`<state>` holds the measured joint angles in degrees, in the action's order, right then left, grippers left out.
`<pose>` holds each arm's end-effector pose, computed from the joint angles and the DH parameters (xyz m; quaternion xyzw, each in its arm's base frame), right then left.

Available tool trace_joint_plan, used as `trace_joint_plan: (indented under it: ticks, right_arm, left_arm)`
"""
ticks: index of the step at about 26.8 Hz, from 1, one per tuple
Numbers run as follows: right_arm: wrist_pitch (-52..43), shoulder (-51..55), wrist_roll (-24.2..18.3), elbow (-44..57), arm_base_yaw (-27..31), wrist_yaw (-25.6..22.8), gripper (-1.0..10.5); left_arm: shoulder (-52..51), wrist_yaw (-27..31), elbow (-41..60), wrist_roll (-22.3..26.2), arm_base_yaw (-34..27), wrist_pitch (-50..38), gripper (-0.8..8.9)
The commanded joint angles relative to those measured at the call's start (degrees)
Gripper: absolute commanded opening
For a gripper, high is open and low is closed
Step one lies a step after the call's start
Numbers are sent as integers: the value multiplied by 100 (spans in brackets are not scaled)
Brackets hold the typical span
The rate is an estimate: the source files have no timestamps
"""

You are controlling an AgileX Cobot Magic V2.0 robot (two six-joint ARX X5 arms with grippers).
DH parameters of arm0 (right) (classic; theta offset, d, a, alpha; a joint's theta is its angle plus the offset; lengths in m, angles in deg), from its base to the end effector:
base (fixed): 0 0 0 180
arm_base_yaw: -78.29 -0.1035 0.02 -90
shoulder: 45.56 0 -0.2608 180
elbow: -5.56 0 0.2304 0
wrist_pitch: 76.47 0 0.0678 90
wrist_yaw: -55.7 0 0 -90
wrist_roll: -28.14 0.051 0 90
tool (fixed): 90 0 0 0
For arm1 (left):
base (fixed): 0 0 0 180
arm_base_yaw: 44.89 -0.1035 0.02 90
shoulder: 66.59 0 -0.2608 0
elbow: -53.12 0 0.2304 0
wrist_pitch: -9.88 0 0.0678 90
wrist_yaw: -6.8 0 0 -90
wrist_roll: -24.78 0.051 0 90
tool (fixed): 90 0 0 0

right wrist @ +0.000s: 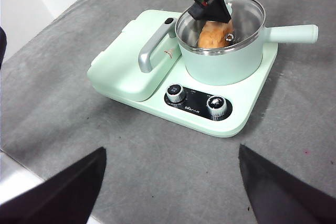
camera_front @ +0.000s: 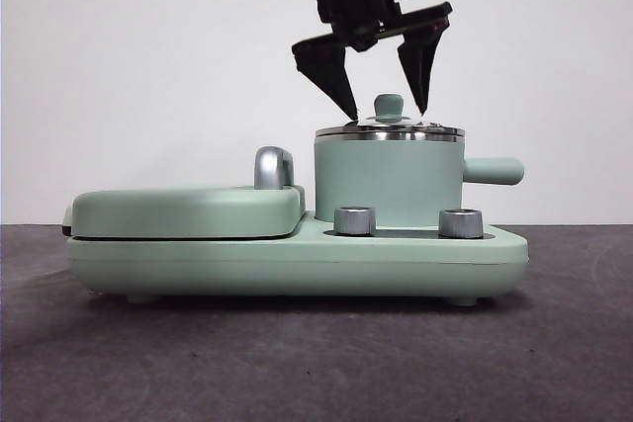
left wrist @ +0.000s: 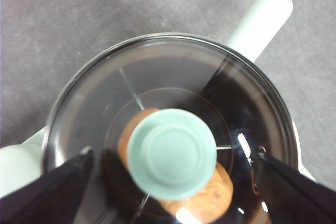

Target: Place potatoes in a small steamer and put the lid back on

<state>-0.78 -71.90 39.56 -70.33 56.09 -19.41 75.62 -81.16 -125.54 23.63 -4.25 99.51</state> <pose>0.0329 0.0276 0.3430 0.0775 0.2554 0.2858 0.9204 0.3674 -0.3129 0.3051 0.1544 0.4199 -0.2914 0.8456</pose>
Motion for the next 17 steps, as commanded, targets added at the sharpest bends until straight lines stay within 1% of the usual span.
trace_joint_plan:
  ticks: [1, 4, 6, 10, 12, 14, 15, 17]
  right_arm:
    - [-59, -11, 59, -55, -39, 11, 401]
    - [-61, -11, 55, -55, -39, 15, 401]
    - [-81, -13, 55, -55, -39, 15, 401]
    - [-238, -15, 57, -55, -39, 39, 401]
    - [-273, -15, 63, -55, -39, 42, 401]
    - [-275, -15, 63, -55, -39, 37, 401]
    - [-278, -15, 63, -55, -39, 37, 401]
    - [-282, -17, 63, -55, -39, 28, 401]
  left_arm:
    - [140, 15, -684, -125, 20, 243, 506]
    - [140, 15, -1602, -328, 20, 938, 503]
    - [-2, 13, -1930, -444, 20, 970, 503]
    - [-697, -133, -1952, -562, 42, 1084, 503]
    - [-1209, -162, -1867, -584, 111, 1102, 503]
    - [-1867, -162, -1567, -595, 195, 1104, 501]
    - [-2249, -162, -1292, -605, 245, 1102, 500]
    - [-3126, -160, -396, -599, 341, 1102, 500]
